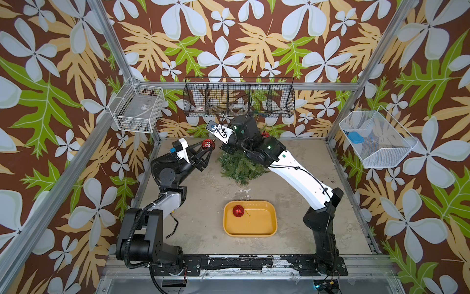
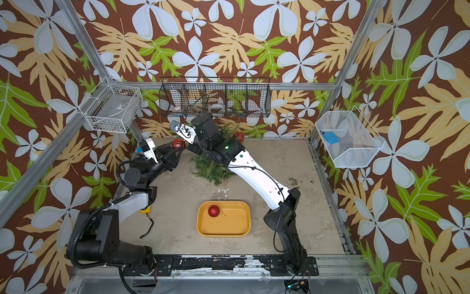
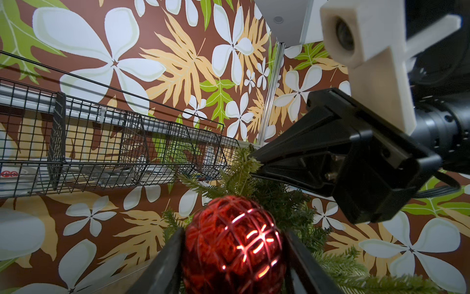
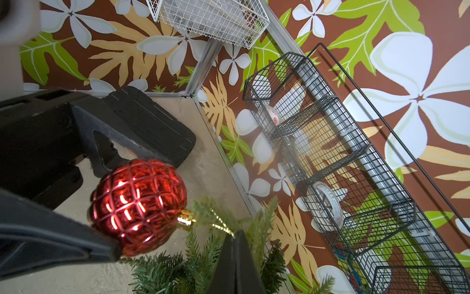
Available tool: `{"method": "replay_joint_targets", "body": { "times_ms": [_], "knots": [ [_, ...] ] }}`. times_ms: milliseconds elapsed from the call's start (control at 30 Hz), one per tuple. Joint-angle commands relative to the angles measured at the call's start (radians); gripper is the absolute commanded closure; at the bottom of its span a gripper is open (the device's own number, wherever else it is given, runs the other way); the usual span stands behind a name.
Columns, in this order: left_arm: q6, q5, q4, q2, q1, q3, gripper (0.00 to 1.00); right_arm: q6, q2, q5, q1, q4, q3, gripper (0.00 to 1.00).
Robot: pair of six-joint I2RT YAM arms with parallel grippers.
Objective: Decorate the small christmas tree with ornaments
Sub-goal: Hang an ornament on the christmas tree.
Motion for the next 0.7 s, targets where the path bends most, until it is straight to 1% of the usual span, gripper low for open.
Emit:
{"method": "replay_joint_targets", "body": {
  "times_ms": [0,33,133,233,300,400,433,467,533,567,667],
  "knots": [
    [-0.009,0.010,0.012,0.007,0.002,0.008,0.89,-0.001,-0.005,0.007,0.000,0.020,0.008,1.00],
    [-0.012,0.008,0.017,0.006,0.002,0.005,0.89,0.000,-0.009,0.003,-0.001,0.020,0.007,0.99],
    [-0.016,-0.007,0.031,-0.006,0.002,-0.019,0.89,0.010,-0.024,0.000,0.001,0.023,-0.001,0.82],
    [-0.020,-0.018,0.042,-0.017,0.002,-0.041,0.89,0.019,-0.047,-0.001,0.002,0.033,-0.016,0.70],
    [-0.024,-0.016,0.043,-0.019,0.002,-0.046,0.88,0.028,-0.063,-0.004,0.002,0.039,-0.024,0.68],
    [-0.030,-0.016,0.052,-0.018,0.002,-0.053,0.85,0.038,-0.087,-0.021,0.002,0.049,-0.033,0.67],
    [-0.032,-0.016,0.056,-0.017,0.002,-0.054,0.83,0.041,-0.095,-0.024,0.004,0.051,-0.037,0.67],
    [-0.037,-0.016,0.062,-0.016,0.002,-0.057,0.76,0.042,-0.099,-0.024,0.004,0.052,-0.037,0.67],
    [-0.042,-0.019,0.075,-0.016,0.002,-0.061,0.56,0.042,-0.107,-0.023,0.004,0.054,-0.041,0.66],
    [-0.044,-0.022,0.080,-0.017,0.002,-0.062,0.49,0.040,-0.109,-0.021,0.004,0.054,-0.041,0.66],
    [-0.046,-0.030,0.093,-0.019,0.002,-0.072,0.33,0.040,-0.121,-0.022,0.005,0.053,-0.045,0.66]
  ]
}}
